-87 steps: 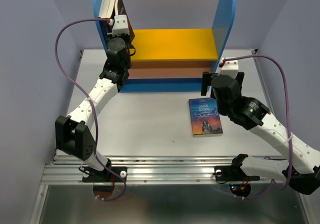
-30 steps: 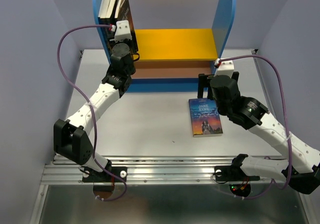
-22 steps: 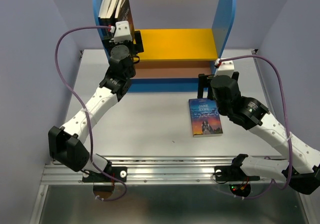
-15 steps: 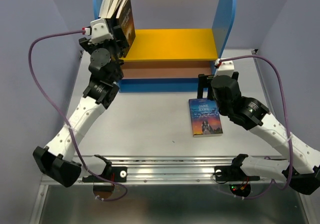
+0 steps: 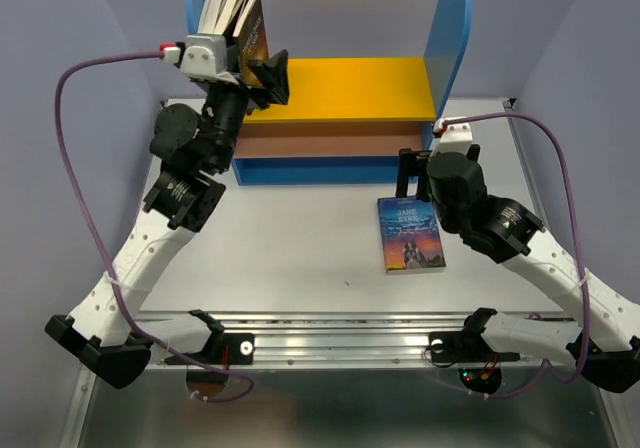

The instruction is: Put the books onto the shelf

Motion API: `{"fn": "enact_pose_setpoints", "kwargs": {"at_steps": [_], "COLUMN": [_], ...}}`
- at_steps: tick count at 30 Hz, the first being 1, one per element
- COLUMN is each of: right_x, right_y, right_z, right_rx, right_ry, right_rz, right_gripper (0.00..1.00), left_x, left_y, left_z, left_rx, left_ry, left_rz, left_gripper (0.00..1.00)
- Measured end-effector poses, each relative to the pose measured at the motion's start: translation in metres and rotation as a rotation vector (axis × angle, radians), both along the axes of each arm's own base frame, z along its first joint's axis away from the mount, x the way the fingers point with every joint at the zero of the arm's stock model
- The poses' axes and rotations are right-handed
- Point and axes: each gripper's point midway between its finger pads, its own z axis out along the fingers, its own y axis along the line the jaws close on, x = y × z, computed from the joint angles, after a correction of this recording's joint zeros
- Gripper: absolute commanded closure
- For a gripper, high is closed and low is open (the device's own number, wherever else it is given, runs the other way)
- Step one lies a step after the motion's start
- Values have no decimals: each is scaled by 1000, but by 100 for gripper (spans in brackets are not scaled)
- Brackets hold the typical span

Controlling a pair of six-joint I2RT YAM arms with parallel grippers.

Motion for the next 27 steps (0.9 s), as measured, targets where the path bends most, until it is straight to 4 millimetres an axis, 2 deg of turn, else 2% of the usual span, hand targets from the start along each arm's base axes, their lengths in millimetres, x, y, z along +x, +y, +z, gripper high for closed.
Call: {"fn": "enact_pose_setpoints", "kwargs": {"at_steps": [3, 6, 9, 12, 16, 23, 27], "right_x": [0, -1, -3, -5, -7, -6, -6], "right_y": [0, 0, -3, -5, -7, -8, -9], "right_z": [-1, 0, 2, 5, 5, 5, 5], "right_rx": [-2, 1, 9, 17, 19, 15, 12], "right_ry": [2, 0, -8, -16, -19, -20, -22], "right_rz": [1, 2, 2, 2, -1, -8, -15], "right_gripper": [0, 0, 0, 0, 0, 0, 0], "left_x": [7, 24, 51, 74, 104, 167, 196], "left_y": [-44, -80, -104, -112, -116, -109, -103], "left_z": [-9, -29, -64, -84, -97, -109, -129], "left_rx": [68, 134, 193, 215, 222, 226, 248], "left_ry": [22, 69, 153, 214, 257, 301, 340], "left_rz": [-129, -210, -226, -187, -102, 137, 218], "left_gripper": [1, 1, 1, 1, 1, 1, 1]}}
